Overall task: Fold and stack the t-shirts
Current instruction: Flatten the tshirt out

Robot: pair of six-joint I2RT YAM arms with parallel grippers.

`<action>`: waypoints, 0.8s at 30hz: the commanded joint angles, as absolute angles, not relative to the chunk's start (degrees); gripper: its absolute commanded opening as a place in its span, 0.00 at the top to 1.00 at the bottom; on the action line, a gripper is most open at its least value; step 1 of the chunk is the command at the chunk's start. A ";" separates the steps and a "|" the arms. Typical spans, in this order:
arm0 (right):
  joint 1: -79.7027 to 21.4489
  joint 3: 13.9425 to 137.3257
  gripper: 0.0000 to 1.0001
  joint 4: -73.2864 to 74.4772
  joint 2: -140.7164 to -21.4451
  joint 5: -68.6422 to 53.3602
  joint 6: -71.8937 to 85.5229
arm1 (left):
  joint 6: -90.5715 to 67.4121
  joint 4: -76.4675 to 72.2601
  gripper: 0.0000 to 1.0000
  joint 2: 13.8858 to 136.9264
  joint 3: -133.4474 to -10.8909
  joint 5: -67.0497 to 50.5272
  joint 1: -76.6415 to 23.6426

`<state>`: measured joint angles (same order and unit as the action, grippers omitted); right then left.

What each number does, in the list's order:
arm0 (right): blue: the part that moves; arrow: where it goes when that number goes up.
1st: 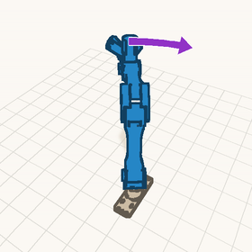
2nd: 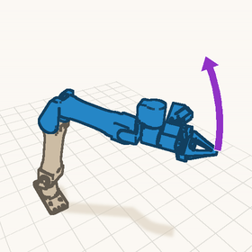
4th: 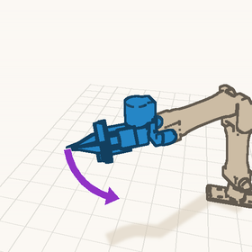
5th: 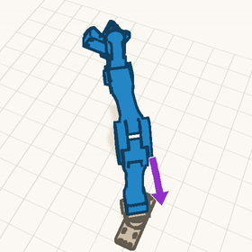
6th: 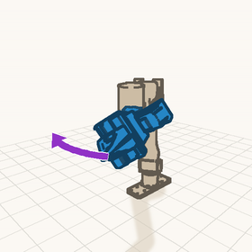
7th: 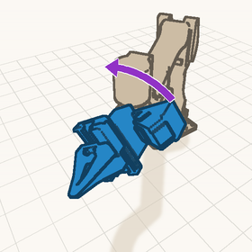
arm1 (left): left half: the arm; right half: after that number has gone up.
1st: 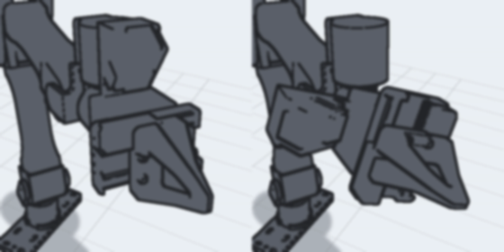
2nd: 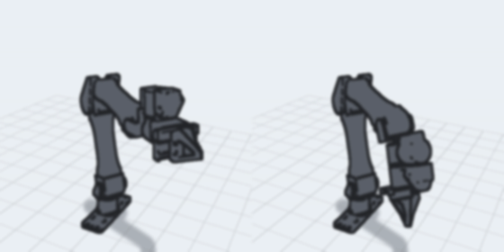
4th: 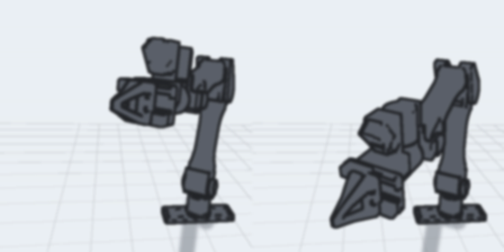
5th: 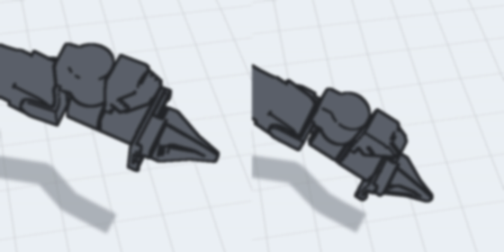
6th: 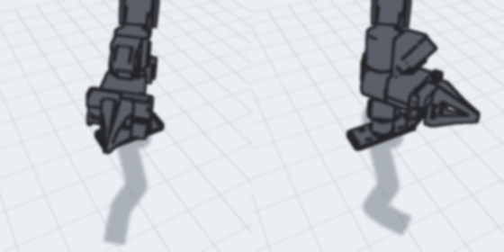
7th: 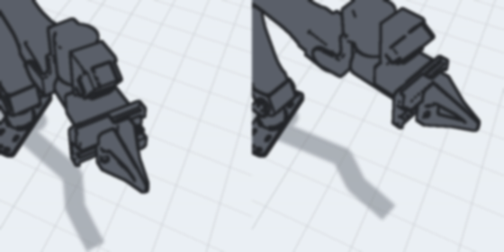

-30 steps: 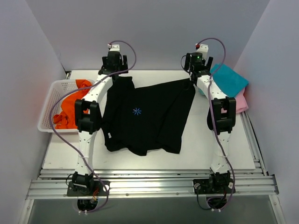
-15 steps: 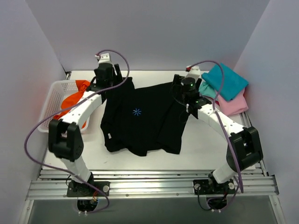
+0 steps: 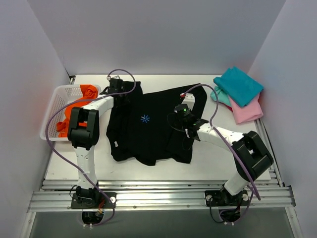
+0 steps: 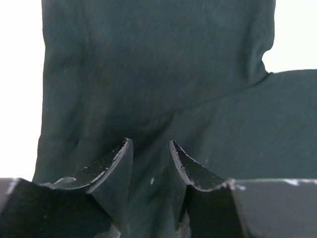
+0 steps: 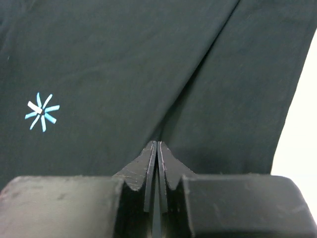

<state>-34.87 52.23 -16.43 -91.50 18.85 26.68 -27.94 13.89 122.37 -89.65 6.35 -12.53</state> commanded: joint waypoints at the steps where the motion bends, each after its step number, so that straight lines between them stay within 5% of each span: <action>1: -37.95 51.33 1.00 -15.48 -91.23 22.76 30.84 | -28.83 18.61 0.58 126.46 -94.82 4.83 -11.43; 19: -47.28 40.17 0.84 -4.49 -75.33 32.95 41.22 | -28.83 49.40 0.54 159.61 -156.44 1.68 -7.12; 24: -50.44 40.34 0.51 1.82 -67.26 36.47 42.10 | -29.09 41.68 0.38 161.45 -155.30 0.00 -4.84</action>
<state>-48.45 40.38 -4.19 -72.86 30.85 40.34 -28.51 44.36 158.56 -153.51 0.75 -7.44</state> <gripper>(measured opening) 0.439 0.593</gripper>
